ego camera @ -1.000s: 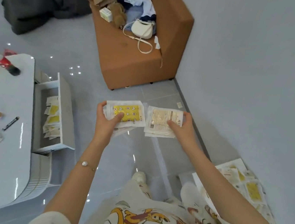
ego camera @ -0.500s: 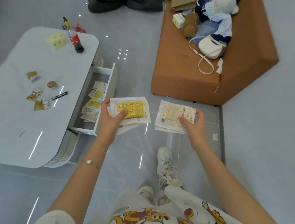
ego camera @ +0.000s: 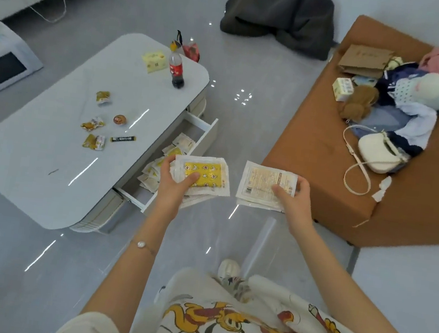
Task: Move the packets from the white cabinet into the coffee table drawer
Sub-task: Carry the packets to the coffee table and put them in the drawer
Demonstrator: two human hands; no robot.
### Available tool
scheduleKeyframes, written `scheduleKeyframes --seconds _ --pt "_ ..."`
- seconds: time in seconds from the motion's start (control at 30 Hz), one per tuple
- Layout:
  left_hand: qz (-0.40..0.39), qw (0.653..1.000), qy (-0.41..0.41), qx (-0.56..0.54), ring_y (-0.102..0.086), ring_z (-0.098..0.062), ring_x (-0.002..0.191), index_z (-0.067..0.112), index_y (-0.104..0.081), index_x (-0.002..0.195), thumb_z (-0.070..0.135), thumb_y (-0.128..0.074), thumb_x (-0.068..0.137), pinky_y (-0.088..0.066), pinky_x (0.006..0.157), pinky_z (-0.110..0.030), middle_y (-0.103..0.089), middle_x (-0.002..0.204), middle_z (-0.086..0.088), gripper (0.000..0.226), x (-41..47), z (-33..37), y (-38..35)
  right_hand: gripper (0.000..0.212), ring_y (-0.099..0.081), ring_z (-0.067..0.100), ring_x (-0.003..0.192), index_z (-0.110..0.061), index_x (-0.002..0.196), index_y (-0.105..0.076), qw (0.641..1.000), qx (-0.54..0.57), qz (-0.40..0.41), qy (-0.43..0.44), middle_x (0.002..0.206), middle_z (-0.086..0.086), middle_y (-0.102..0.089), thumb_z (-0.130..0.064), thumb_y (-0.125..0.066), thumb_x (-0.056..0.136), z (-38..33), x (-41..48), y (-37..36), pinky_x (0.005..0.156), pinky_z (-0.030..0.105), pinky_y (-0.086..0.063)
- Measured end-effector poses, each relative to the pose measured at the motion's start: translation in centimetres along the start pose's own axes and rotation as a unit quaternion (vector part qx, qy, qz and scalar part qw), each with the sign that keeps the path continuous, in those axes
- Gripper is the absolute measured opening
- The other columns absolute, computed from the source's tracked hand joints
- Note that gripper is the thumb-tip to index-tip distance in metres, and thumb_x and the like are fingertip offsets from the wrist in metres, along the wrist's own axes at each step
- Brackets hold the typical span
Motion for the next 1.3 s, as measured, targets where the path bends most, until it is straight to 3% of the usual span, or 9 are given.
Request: scheduleKeyframes --seconds 0.2,0.27,0.37,0.6,0.7,0.9,1.0,1.17,1.3 --pt "0.086 0.995 0.018 -0.041 -0.065 -0.019 0.098 0.031 -0.04 0.128 0.014 -0.075 0.081 -0.057 0.065 -0.025 -0.057 0.12 -0.002 0.061 2.5 0.2 1.0 0.039 -0.063 0.009 0.094 -0.021 0.117 -0.042 0.997 -0.02 -0.072 0.008 0.108 -0.005 -0.06 -0.014 -0.067 0.088 -3.7 7.1 -4.0 0.069 0.018 -0.052" --pt "0.108 0.993 0.018 -0.047 -0.064 -0.02 0.099 0.029 -0.04 0.127 0.013 -0.075 0.081 -0.057 0.064 -0.024 -0.057 0.12 -0.003 0.06 3.8 0.4 1.8 0.039 -0.064 0.013 0.097 -0.02 0.117 -0.043 0.996 -0.012 -0.089 -0.002 0.111 -0.001 -0.061 -0.015 -0.068 0.087 -4.5 9.6 -6.1 0.075 0.026 -0.056" --pt "0.146 0.987 0.025 -0.056 -0.064 -0.021 0.101 0.028 -0.04 0.127 0.015 -0.075 0.081 -0.058 0.071 -0.028 -0.057 0.121 -0.004 0.059 6.4 0.3 3.3 0.047 -0.066 0.019 0.101 -0.016 0.125 -0.041 0.993 -0.003 -0.116 -0.024 0.116 0.004 -0.063 -0.015 -0.069 0.087 -5.1 13.6 -10.0 0.084 0.038 -0.056" --pt "0.237 0.961 0.076 -0.121 -0.063 -0.021 0.1 0.03 -0.039 0.127 0.014 -0.073 0.082 -0.057 0.083 -0.038 -0.057 0.117 -0.001 0.059 14.5 -0.8 7.3 0.042 -0.065 0.013 0.096 -0.023 0.118 -0.04 0.979 -0.042 -0.194 -0.046 0.114 0.0 -0.061 -0.015 -0.068 0.087 -6.9 21.5 -21.7 0.068 0.024 -0.056" --pt "0.262 0.951 0.096 -0.13 -0.062 -0.021 0.1 0.028 -0.04 0.125 0.011 -0.072 0.083 -0.056 0.077 -0.03 -0.057 0.117 -0.002 0.056 17.7 -0.8 8.5 0.041 -0.065 0.014 0.098 -0.022 0.117 -0.042 0.976 -0.052 -0.204 -0.059 0.113 0.0 -0.061 -0.015 -0.069 0.087 -8.2 24.4 -25.4 0.075 0.03 -0.057" --pt "0.294 0.935 0.127 -0.153 -0.061 -0.015 0.096 0.03 -0.038 0.123 0.012 -0.071 0.084 -0.051 0.069 -0.02 -0.056 0.116 -0.001 0.054 22.3 -1.4 10.6 0.041 -0.065 0.014 0.098 -0.019 0.118 -0.041 0.961 -0.12 -0.239 -0.064 0.11 0.0 -0.062 -0.014 -0.068 0.087 -9.0 28.8 -30.5 0.07 0.019 -0.055" --pt "0.319 0.919 0.151 -0.174 -0.063 -0.016 0.094 0.023 -0.041 0.128 0.013 -0.07 0.086 -0.051 0.068 -0.021 -0.059 0.113 -0.001 0.053 24.6 -4.3 11.9 0.042 -0.063 0.009 0.092 -0.017 0.121 -0.041 0.952 -0.158 -0.252 -0.075 0.104 -0.004 -0.061 -0.013 -0.067 0.088 -6.8 31.9 -33.5 0.067 0.016 -0.053" --pt "0.381 0.864 0.245 -0.222 -0.067 -0.024 0.097 0.023 -0.044 0.129 0.013 -0.071 0.085 -0.056 0.076 -0.039 -0.064 0.116 -0.007 0.052 29.6 -17.5 14.3 0.034 -0.062 0.019 0.1 -0.016 0.116 -0.048 0.929 -0.233 -0.258 -0.126 0.112 0.003 -0.062 -0.009 -0.066 0.088 4.7 38.9 -40.6 0.08 0.029 -0.051" --pt "0.407 0.826 0.288 -0.262 -0.066 -0.026 0.096 0.022 -0.045 0.125 0.012 -0.07 0.085 -0.057 0.073 -0.038 -0.064 0.112 -0.007 0.048 34.8 -29.1 14.4 0.039 -0.06 0.009 0.095 -0.014 0.125 -0.048 0.912 -0.266 -0.276 -0.145 0.114 0.0 -0.061 -0.013 -0.065 0.09 15.7 45.0 -46.9 0.07 0.017 -0.047"
Point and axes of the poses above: each hand's wrist, its own x-axis towards the middle knuckle, its own y-axis out of the back of the hand, z = x × y, the point moved 9 cm from there along x, towards the middle knuckle
